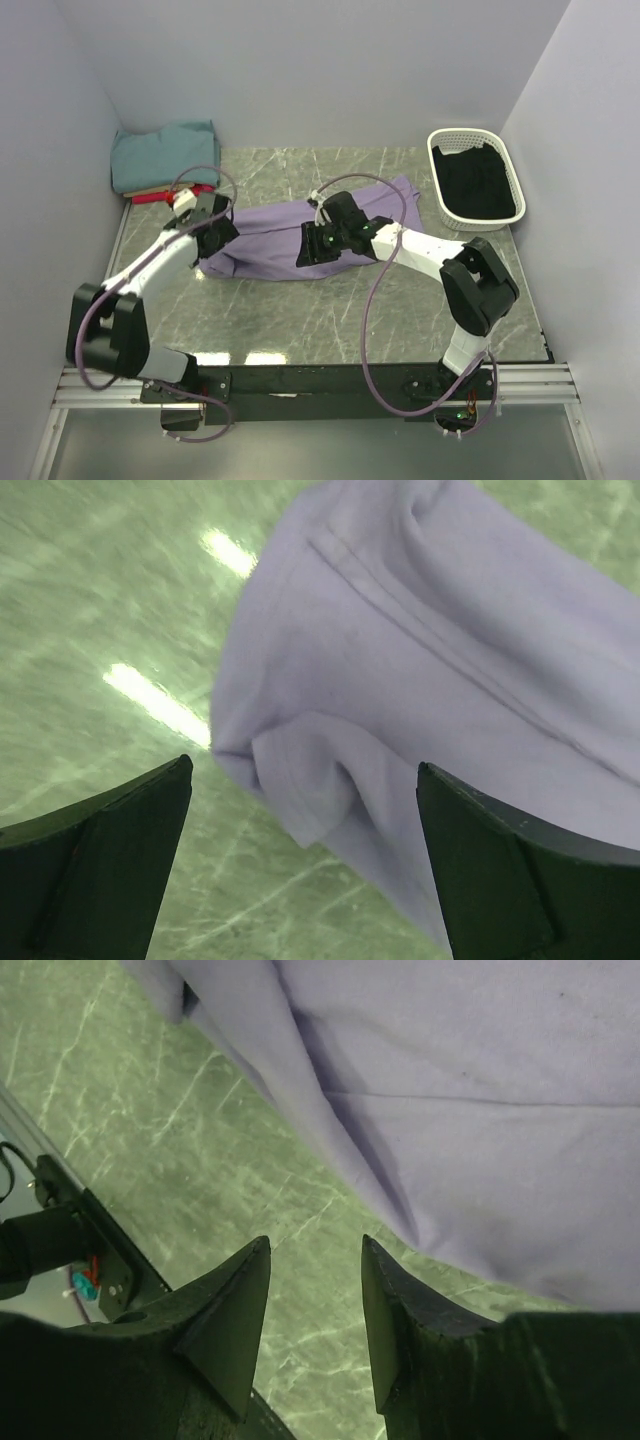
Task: Fold and stack the t-shirts
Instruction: Fold the tshirt
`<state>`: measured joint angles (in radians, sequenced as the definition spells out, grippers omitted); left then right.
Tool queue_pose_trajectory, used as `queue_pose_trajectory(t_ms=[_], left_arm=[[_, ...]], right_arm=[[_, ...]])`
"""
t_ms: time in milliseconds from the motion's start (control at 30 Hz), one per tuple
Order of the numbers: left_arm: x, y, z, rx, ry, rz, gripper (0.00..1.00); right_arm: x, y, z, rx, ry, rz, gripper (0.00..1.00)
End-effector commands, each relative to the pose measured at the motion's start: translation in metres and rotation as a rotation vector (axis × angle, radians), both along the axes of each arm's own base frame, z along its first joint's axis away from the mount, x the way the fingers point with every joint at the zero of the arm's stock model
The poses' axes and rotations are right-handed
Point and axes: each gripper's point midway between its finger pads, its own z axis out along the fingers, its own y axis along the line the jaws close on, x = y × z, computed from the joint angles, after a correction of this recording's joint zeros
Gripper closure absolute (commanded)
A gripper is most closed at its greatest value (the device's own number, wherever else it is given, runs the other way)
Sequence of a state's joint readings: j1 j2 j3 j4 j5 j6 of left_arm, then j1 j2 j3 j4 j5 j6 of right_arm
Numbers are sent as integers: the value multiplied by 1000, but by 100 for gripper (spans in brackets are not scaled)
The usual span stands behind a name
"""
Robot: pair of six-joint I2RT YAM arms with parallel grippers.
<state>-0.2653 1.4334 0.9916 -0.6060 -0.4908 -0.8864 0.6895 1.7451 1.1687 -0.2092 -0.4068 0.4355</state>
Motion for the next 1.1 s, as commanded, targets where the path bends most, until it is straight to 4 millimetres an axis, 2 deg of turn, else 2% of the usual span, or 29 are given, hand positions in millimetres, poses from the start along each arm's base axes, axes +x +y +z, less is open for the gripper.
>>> queue_pose_trajectory(t_ms=[0, 33, 100, 133, 200, 233, 300, 333, 500, 533, 600, 633, 800, 900, 1067], left_arm=[[-5, -32, -1, -221, -169, -71, 1], [-21, -40, -20, -284, -151, -82, 1], [-20, -52, -7, -375, -265, -109, 0], [-35, -58, -23, -406, -247, -115, 1], [-43, -62, -18, -432, -291, -112, 1], [-53, -66, -25, -438, -280, -107, 1], [-60, -62, -24, -421, -307, -90, 1], [-65, -61, -32, -417, -298, -86, 0], [-60, -49, -30, -376, -361, -49, 1], [-58, -46, -29, -358, -369, -41, 7], [-54, -36, -26, -308, -377, -5, 11], [-55, -33, -27, -283, -366, 0, 19], [-51, -23, -29, -204, -344, 13, 31], [-49, -19, -34, -176, -338, 26, 31], [-39, -24, -27, -144, -341, 10, 31]], right_arm=[[11, 0, 22, 24, -106, -64, 51], [11, -2, 22, 19, -109, -68, 50], [13, -5, 19, -5, -116, -76, 50], [14, -7, 19, -13, -121, -78, 50], [15, -9, 17, -32, -127, -82, 50], [16, -10, 15, -37, -124, -81, 50], [16, -9, 15, -39, -125, -78, 50], [17, -9, 14, -40, -124, -78, 50], [15, -8, 14, -34, -118, -75, 49], [15, -9, 14, -37, -120, -76, 49], [14, -10, 12, -45, -118, -76, 49], [15, -11, 13, -48, -121, -80, 49], [13, -12, 9, -52, -113, -76, 49], [13, -12, 9, -52, -109, -79, 49], [13, -12, 8, -60, -106, -74, 49]])
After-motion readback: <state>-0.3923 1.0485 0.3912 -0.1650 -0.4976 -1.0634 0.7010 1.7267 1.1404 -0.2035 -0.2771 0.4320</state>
